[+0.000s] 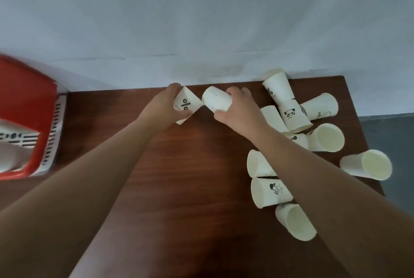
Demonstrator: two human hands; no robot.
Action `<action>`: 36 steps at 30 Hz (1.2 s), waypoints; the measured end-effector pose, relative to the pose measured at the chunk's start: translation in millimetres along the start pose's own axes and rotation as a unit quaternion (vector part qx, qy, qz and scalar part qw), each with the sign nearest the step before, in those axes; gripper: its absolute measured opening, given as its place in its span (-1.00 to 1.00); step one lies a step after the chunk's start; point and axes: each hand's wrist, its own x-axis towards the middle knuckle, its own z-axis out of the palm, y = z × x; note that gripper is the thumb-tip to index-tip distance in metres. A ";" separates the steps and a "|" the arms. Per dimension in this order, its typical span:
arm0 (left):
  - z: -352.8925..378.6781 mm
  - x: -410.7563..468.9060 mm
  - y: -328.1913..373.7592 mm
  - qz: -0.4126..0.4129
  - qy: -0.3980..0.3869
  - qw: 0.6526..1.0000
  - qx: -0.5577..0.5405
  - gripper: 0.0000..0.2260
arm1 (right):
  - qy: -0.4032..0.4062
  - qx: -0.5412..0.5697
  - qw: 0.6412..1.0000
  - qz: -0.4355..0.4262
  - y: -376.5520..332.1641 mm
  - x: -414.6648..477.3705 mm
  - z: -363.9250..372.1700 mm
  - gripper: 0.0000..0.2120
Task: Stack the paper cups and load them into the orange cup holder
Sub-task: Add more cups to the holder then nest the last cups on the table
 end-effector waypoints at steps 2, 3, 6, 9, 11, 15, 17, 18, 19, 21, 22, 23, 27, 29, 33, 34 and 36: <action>-24.7 -22.1 -12.0 0.003 0.003 0.999 -0.034 -0.23 | -0.014 0.056 0.998 -0.001 -22.8 -12.0 2.5 -0.35; -37.5 -33.2 -18.4 0.003 0.003 0.999 -0.038 -0.23 | -0.018 0.079 0.997 -0.004 -35.5 -17.2 4.1 -0.35; -76.0 -71.0 -44.1 -0.012 0.017 0.997 -0.080 -0.28 | -0.012 0.121 0.992 -0.022 -78.8 -33.0 11.6 -0.33; -113.6 -120.0 -76.4 -0.014 0.061 0.986 -0.153 -0.35 | -0.014 0.133 0.991 -0.023 -124.5 -51.9 24.1 -0.34; -134.2 -155.6 -103.0 -0.020 0.089 0.979 -0.182 -0.38 | -0.038 0.126 0.991 -0.028 -156.6 -68.9 37.4 -0.40; -173.1 -216.1 -157.4 -0.026 0.147 0.962 -0.229 -0.40 | -0.071 0.123 0.988 -0.056 -219.1 -102.4 69.4 -0.38; -193.5 -240.3 -182.4 -0.024 0.176 0.952 -0.249 -0.35 | -0.080 0.127 0.987 -0.065 -250.7 -117.6 83.7 -0.32; -202.8 -250.3 -195.2 -0.029 0.186 0.949 -0.254 -0.30 | -0.083 0.127 0.986 -0.068 -265.4 -124.7 90.5 -0.30; -211.3 -259.4 -206.2 -0.034 0.197 0.946 -0.255 -0.27 | -0.084 0.126 0.986 -0.070 -279.1 -131.1 96.9 -0.28; -224.4 -271.1 -227.5 -0.044 0.222 0.941 -0.252 -0.27 | -0.085 0.129 0.986 -0.065 -301.8 -141.6 108.1 -0.29; -229.0 -273.5 -236.7 -0.046 0.233 0.937 -0.256 -0.27 | -0.084 0.130 0.986 -0.061 -310.6 -145.1 113.2 -0.31; -232.3 -274.3 -244.0 -0.047 0.240 0.934 -0.260 -0.27 | -0.082 0.130 0.986 -0.059 -318.3 -148.0 117.8 -0.34; -232.3 -263.1 -263.4 -0.068 0.247 0.937 -0.238 -0.27 | -0.061 0.125 0.989 -0.055 -337.4 -154.3 131.1 -0.42; -227.3 -256.8 -271.0 -0.069 0.231 0.949 -0.203 -0.25 | -0.044 0.123 0.990 -0.055 -341.7 -154.6 135.6 -0.39; -215.6 -242.1 -286.0 -0.059 0.196 0.971 -0.127 -0.26 | -0.016 0.112 0.992 -0.054 -345.8 -152.0 140.6 -0.33; -211.8 -238.7 -288.0 -0.053 0.193 0.973 -0.113 -0.27 | -0.013 0.111 0.992 -0.055 -346.3 -151.1 142.1 -0.32; -203.7 -232.6 -293.6 -0.038 0.191 0.977 -0.091 -0.28 | -0.009 0.112 0.992 -0.063 -348.7 -150.1 144.1 -0.30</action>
